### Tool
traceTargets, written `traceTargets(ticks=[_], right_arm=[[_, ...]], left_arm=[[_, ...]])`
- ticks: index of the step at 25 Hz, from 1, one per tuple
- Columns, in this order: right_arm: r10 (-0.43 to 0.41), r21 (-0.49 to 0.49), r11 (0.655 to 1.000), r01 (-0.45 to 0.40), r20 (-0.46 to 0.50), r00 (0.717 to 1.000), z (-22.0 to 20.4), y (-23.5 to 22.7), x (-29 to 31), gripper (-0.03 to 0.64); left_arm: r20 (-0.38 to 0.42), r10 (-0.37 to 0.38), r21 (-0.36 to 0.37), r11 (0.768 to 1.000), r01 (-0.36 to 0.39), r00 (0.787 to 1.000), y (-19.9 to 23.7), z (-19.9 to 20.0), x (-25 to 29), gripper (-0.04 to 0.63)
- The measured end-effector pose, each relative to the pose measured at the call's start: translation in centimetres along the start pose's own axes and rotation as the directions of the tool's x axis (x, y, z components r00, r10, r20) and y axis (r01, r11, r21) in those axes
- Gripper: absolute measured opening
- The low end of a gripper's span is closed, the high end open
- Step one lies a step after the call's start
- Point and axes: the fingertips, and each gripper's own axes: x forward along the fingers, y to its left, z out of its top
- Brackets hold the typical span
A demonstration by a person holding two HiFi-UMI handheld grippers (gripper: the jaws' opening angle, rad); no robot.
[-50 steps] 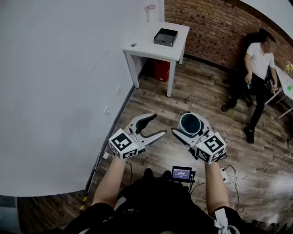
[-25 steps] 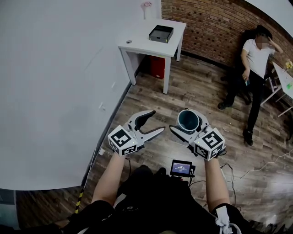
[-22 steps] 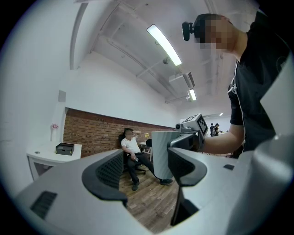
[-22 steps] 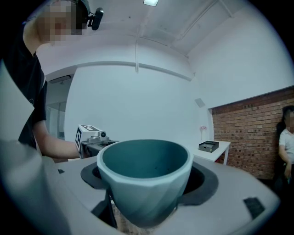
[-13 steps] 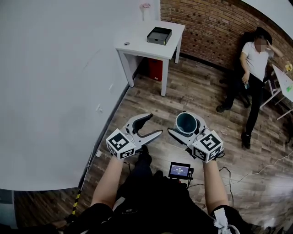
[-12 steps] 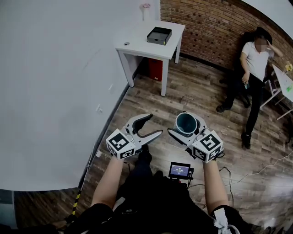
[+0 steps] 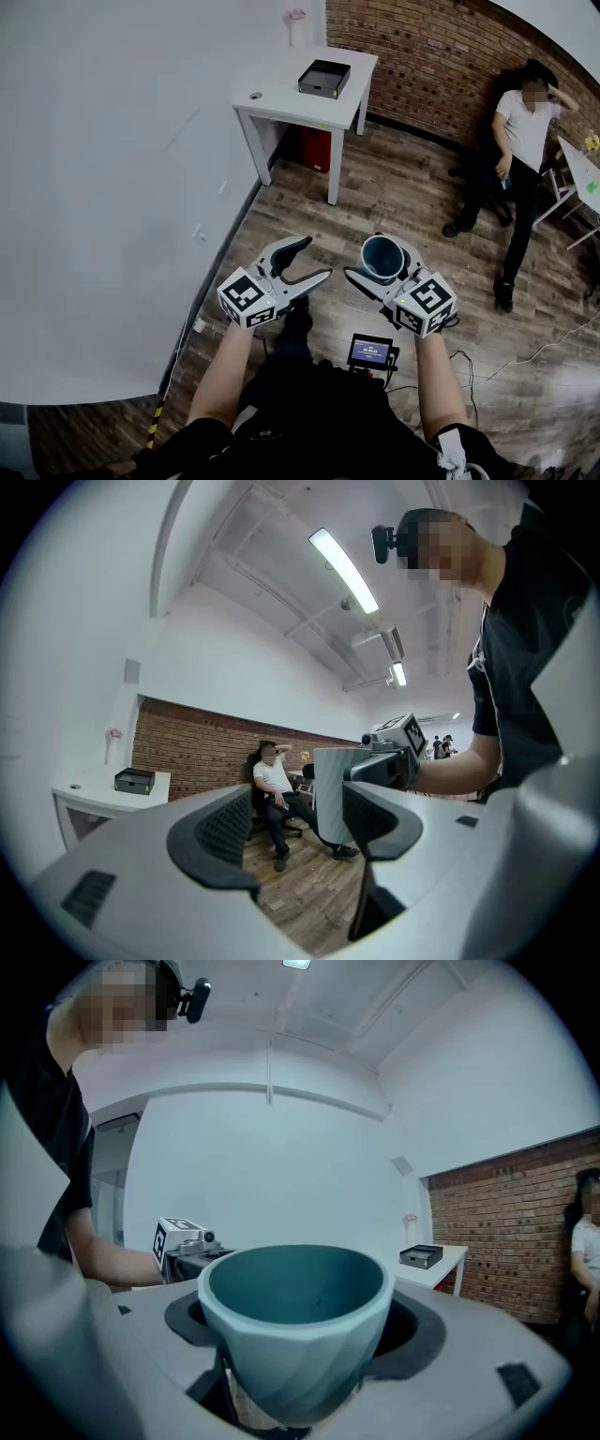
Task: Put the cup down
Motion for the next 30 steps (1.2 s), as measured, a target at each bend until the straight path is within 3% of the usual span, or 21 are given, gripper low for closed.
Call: traceTargets(ticks=[10,30], right_arm=[[-0.023,0.016,1.000,0.024,-0.017,1.000,0.6,-5.3,5.5,0.411],[-0.113,0.048,0.992,0.116,-0.053,0.992,4.4,-17.6,20.6,0.411]], left_arm=[[-0.009,-0.022,-0.018,1.000,0.021,1.000,7.5,-0.2,2.2,0.298],[-0.031,-0.057,-0.039,0.998,0.055,0.998,27.7,1.0,6.5,0.298]])
